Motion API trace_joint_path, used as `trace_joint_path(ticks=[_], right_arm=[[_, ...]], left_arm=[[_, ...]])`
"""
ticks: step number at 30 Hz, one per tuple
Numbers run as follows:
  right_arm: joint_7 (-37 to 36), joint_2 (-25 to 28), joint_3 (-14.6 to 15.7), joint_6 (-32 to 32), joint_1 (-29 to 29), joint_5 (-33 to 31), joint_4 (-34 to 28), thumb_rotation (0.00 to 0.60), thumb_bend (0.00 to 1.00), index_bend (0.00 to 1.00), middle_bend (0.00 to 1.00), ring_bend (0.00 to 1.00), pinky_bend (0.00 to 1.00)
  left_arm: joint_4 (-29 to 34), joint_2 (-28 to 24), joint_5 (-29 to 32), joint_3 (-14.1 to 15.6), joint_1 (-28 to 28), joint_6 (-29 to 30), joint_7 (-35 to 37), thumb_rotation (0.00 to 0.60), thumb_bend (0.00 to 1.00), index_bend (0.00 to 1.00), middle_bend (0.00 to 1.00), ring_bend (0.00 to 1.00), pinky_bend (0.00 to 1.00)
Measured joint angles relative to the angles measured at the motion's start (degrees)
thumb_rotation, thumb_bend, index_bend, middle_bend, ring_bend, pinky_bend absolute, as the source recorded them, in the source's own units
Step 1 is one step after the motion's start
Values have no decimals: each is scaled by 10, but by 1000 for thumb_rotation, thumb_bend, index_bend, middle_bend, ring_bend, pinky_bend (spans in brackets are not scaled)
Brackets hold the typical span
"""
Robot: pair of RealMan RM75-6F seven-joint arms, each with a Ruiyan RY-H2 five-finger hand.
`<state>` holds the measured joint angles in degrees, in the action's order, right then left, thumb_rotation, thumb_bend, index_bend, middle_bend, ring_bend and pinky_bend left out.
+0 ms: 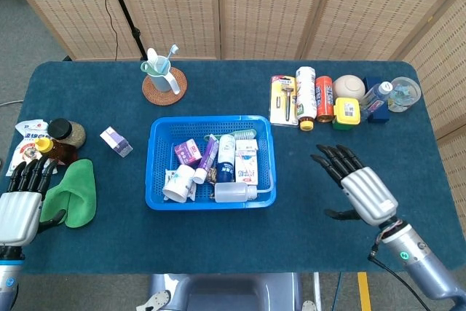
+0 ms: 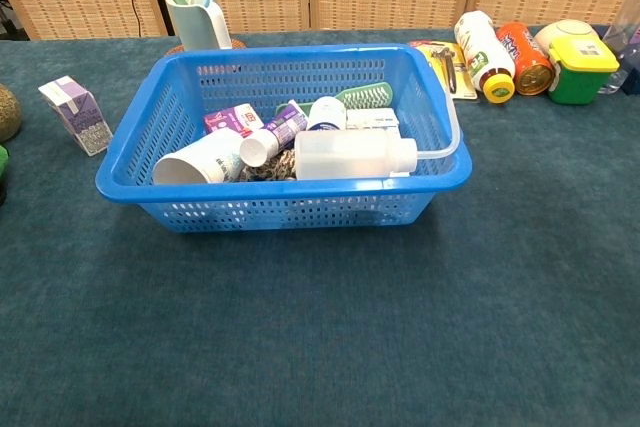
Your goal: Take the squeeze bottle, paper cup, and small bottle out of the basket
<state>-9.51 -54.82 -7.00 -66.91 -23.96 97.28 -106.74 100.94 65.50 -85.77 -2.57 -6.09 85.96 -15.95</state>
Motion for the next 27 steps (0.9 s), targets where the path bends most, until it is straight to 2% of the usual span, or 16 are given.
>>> trace_joint_path(ticks=[4,8,12,20,27], right_arm=[[-9,-18,-5,47,-40,-1,-3,600,0,17,25,0,66],[-11,-50,-15,88,-81,-10,1,600,0,51,105,0,129],[-2,-81,-24,127,-111,-32,5,600,0,59,109,0,157],[72,-161,-51,217,-190,-141,28,600,0,115,154,56,215],[137,-203,-61,238,-226,-217,49,600,0,185,234,162,288]], left_arm=[[-3,1,8,-4,-2,-3,0,600,149,0,0,0,0],[-2,-1,11,-4,-3,-8,3,600,149,0,0,0,0],[-3,-4,9,-3,-3,-8,7,600,149,0,0,0,0],[-7,-5,22,-9,-4,-11,14,600,149,0,0,0,0],[-9,-8,31,-12,-5,-15,22,600,149,0,0,0,0]])
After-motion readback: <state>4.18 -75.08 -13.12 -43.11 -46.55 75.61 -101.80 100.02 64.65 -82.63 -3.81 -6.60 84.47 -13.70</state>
